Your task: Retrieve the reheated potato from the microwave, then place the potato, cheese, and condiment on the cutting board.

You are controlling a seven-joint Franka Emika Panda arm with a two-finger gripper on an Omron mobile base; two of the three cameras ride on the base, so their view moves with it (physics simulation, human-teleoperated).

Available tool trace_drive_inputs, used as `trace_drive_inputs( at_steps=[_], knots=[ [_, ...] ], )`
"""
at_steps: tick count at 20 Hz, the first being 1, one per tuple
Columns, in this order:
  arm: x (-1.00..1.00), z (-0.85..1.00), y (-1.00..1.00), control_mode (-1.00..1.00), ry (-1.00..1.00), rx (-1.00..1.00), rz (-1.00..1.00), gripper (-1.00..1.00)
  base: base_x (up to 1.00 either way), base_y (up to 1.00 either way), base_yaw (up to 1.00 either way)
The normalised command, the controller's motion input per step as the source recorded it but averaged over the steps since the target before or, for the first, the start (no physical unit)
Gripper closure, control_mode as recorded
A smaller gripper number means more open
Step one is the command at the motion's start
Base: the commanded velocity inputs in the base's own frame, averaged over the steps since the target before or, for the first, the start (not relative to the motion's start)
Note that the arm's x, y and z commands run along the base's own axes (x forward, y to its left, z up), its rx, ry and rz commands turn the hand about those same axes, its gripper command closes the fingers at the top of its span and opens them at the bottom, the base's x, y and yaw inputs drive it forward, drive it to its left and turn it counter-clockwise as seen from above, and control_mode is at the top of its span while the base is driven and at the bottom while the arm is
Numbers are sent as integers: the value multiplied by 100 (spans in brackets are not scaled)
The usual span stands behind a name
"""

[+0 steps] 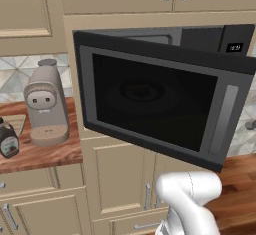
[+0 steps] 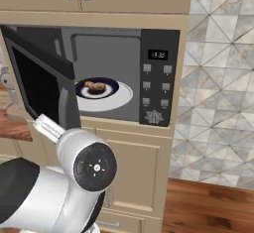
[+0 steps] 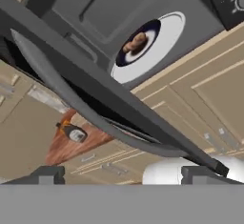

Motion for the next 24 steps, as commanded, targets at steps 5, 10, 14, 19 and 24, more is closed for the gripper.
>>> trace_drive_inputs(
  at_steps=[5, 10, 14, 19, 24],
  knots=[
    [-3, 15, -70, -100, 5, 23, 2, -100, 0, 0, 0],
    [44, 0, -21, -100, 1, 21, 10, -100, 0, 0, 0],
    [70, -12, 24, -100, 0, 18, 4, -100, 0, 0, 0],
    [72, -10, 12, -100, 2, 24, 2, -100, 0, 0, 0],
    [44, -10, 4, -100, 2, 20, 11, -100, 0, 0, 0]
  ],
)
